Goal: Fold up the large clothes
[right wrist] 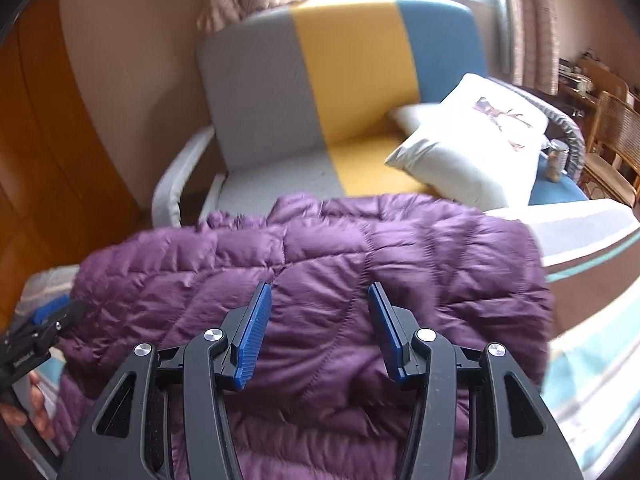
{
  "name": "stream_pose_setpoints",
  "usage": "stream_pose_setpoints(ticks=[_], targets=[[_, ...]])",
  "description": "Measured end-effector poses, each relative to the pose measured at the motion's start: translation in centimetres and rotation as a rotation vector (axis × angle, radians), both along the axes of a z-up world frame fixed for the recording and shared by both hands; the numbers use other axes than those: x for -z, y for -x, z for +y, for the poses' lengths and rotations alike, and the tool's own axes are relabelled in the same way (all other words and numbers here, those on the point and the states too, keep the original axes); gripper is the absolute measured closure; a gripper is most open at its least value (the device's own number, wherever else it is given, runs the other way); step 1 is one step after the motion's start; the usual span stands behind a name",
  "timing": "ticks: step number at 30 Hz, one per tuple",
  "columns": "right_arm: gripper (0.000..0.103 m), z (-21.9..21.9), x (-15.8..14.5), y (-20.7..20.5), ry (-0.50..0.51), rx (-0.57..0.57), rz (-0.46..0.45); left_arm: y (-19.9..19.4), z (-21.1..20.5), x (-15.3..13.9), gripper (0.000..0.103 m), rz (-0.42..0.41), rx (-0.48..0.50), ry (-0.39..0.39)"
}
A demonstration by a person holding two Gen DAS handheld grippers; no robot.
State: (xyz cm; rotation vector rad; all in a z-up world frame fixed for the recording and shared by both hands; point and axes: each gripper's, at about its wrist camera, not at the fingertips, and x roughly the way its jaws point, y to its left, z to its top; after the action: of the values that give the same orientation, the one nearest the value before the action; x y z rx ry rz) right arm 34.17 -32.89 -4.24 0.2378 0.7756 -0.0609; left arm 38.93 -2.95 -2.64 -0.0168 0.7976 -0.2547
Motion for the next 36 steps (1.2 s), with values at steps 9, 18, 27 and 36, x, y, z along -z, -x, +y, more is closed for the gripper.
stream_pose_setpoints(ticks=[9, 18, 27, 36], targets=[[0.053, -0.8, 4.3, -2.4, 0.012, 0.004, 0.071, -2.5, 0.4, 4.3, 0.032, 0.084, -0.023, -0.011], [0.038, -0.7, 3.2, -2.3, -0.004, 0.023, 0.095, -1.5, 1.1, 3.4, 0.026, 0.093, -0.066, 0.02], [0.03, 0.0, 0.4, 3.7, -0.031, 0.031, 0.068, 5.5, 3.0, 0.8, 0.02, 0.038, -0.063, 0.012], [0.03, -0.1, 3.0, 11.8, -0.037, 0.051, 0.185, 14.2, 4.7, 1.2, 0.02, 0.048, -0.042, -0.005]])
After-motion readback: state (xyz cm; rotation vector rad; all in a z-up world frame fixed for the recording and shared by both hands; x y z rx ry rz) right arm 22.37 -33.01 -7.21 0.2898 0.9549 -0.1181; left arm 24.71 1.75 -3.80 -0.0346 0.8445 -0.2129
